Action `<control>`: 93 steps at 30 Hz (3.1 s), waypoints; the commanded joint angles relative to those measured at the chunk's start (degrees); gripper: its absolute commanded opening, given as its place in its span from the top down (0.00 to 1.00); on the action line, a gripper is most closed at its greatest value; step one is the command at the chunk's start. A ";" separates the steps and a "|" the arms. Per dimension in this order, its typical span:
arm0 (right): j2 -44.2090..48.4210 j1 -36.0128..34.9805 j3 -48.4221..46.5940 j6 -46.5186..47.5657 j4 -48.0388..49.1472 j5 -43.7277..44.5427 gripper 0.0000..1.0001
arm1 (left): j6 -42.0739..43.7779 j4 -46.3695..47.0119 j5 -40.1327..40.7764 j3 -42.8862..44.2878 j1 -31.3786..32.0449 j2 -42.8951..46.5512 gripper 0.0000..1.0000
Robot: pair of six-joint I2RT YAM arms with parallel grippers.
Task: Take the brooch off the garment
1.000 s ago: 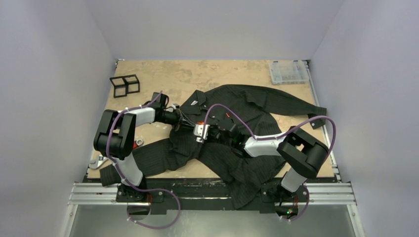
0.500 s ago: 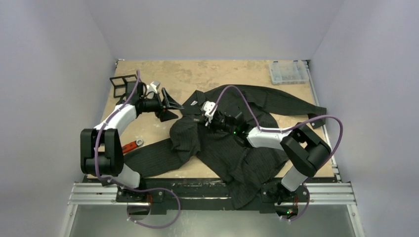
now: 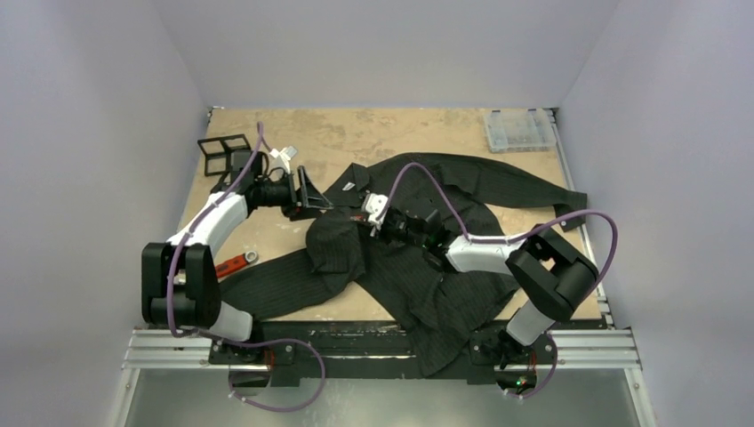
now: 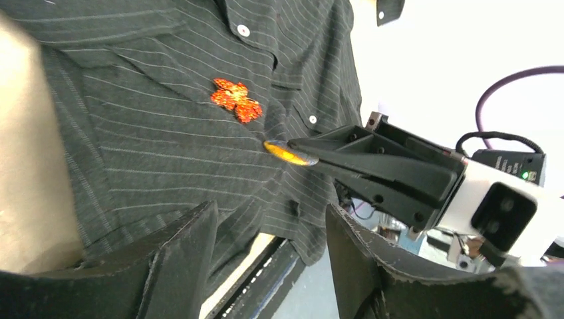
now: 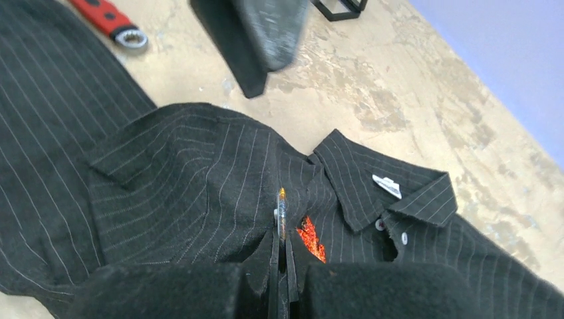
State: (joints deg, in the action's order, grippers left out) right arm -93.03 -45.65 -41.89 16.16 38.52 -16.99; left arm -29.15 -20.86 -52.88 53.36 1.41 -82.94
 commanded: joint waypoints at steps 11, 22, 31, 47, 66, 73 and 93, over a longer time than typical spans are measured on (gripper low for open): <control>0.90 -5.60 8.58 27.05 23.86 6.50 1.00 | -8.32 2.16 -6.51 5.93 8.75 -11.72 0.54; 0.77 -6.68 10.22 30.54 24.48 6.41 1.00 | -14.03 8.96 -8.19 4.06 10.33 -9.80 0.65; -0.46 -7.17 10.61 31.41 26.65 8.32 1.00 | -17.90 12.72 -9.03 1.86 10.65 -9.62 0.89; 11.34 -6.93 12.55 21.09 8.84 15.25 0.15 | -11.32 10.37 1.76 1.56 10.68 -3.60 1.00; 6.82 19.00 -21.68 -49.98 -55.05 -17.65 0.32 | 30.47 16.59 55.49 -9.00 39.73 18.57 1.00; 2.93 18.85 -20.11 -59.40 -48.84 -24.22 0.37 | 41.88 26.30 66.29 -13.40 50.73 19.42 1.00; -1.60 17.02 -17.00 -69.11 -39.03 -32.58 0.74 | 49.30 35.92 70.82 -14.43 57.19 13.38 1.00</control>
State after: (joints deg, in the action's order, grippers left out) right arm -94.41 -28.18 -59.44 -51.40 -3.46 -46.13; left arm 18.04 9.54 17.12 38.72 57.95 -68.99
